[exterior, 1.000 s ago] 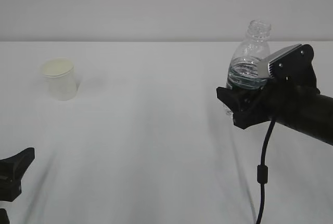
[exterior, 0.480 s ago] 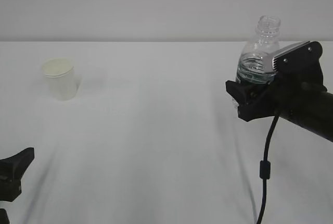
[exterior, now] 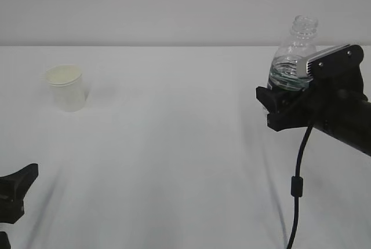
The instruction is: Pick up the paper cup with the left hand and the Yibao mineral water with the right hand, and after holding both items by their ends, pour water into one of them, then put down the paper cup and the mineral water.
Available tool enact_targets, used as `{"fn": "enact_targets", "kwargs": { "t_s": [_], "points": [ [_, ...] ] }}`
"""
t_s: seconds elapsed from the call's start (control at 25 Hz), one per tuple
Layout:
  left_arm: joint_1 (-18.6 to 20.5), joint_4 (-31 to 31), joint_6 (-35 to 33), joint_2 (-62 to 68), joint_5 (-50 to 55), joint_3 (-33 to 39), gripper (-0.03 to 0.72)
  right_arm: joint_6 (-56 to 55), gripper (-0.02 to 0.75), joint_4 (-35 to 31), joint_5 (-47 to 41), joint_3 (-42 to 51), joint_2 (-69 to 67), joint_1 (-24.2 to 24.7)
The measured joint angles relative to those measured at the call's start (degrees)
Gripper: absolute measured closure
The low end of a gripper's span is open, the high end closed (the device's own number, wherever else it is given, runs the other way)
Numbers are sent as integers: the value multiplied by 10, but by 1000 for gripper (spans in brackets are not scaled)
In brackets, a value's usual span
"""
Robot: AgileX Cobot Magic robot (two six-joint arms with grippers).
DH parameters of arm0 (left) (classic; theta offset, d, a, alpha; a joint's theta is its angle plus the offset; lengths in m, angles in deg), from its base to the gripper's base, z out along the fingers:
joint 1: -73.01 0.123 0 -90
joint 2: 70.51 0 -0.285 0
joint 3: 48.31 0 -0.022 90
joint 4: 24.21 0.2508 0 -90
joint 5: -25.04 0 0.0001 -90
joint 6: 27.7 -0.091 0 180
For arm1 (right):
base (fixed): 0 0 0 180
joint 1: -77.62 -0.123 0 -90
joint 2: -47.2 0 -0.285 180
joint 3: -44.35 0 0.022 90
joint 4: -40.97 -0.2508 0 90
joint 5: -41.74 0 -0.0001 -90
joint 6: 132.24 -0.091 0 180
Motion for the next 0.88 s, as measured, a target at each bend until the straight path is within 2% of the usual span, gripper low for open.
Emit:
{"fn": "enact_targets", "kwargs": {
  "t_s": [0.4,0.88],
  "points": [
    [0,-4,0,0,0,-3,137,1,238,-1,-1,0,0,0],
    [0,-16,0,40,0,-74,137,1,238,13,-1,0,0,0]
  ]
}}
